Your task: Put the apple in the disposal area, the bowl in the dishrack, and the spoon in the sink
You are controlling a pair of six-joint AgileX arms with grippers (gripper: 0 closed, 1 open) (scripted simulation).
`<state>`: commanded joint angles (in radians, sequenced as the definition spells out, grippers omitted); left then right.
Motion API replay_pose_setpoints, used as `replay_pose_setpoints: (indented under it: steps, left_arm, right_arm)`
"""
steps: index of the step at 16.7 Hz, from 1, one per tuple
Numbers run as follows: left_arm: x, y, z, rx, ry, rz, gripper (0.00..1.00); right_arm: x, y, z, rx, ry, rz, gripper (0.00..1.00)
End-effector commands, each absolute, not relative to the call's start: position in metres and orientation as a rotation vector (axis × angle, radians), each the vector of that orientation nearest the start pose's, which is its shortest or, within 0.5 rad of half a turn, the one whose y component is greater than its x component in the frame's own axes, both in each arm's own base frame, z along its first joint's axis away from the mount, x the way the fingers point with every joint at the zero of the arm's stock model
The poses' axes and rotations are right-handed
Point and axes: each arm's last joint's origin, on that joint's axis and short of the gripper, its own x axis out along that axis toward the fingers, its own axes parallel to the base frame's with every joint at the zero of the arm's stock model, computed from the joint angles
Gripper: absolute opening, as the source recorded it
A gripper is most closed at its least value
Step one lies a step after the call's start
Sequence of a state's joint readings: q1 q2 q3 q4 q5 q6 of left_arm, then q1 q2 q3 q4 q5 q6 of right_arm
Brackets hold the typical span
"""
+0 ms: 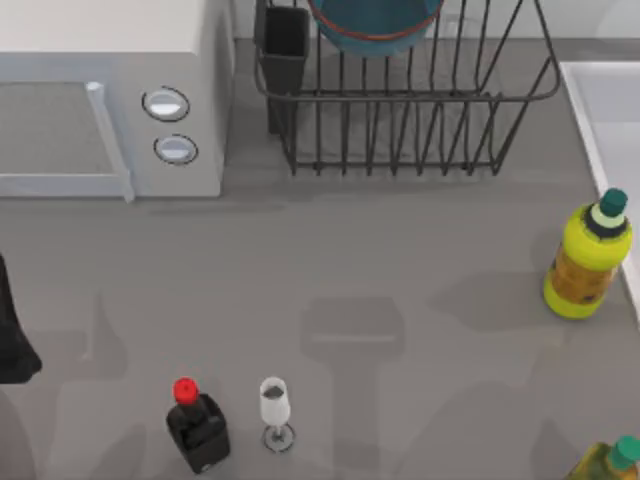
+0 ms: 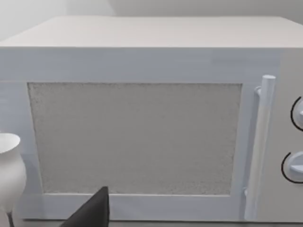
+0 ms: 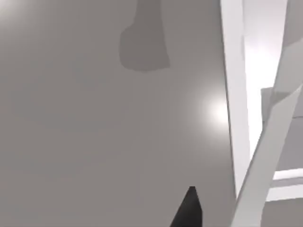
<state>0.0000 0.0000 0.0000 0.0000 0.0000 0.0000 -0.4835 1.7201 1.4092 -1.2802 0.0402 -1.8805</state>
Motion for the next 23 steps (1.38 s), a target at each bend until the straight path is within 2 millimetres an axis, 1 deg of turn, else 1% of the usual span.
replay_pose_setpoints:
  steps: [3,6,9,12,14,17,20,23]
  left_arm:
    - [0.106,-0.001,0.160,0.000,0.000,0.000,1.00]
    - [0.106,-0.001,0.160,0.000,0.000,0.000,1.00]
    - [0.106,-0.001,0.160,0.000,0.000,0.000,1.00]
    - [0.106,-0.001,0.160,0.000,0.000,0.000,1.00]
    - [0.106,-0.001,0.160,0.000,0.000,0.000,1.00]
    - [0.106,-0.001,0.160,0.000,0.000,0.000,1.00]
    - [0.106,-0.001,0.160,0.000,0.000,0.000,1.00]
    - [0.106,-0.001,0.160,0.000,0.000,0.000,1.00]
  right_arm:
    - [0.330,-0.149,0.251,-1.087,1.333,1.105,0.00]
    - [0.382,-0.144,0.250,-1.088,1.335,1.109,0.00]
    - [0.428,-0.131,0.241,-1.089,1.335,1.103,0.00]
    - [0.462,-0.112,0.227,-1.089,1.334,1.089,0.00]
    - [0.478,-0.098,0.219,-1.092,1.327,1.071,0.00]
    - [0.492,-0.079,0.206,-1.089,1.324,1.055,0.00]
    - [0.498,-0.069,0.199,-1.085,1.323,1.045,0.00]
    - [0.499,-0.068,0.199,-1.085,1.323,1.043,0.00]
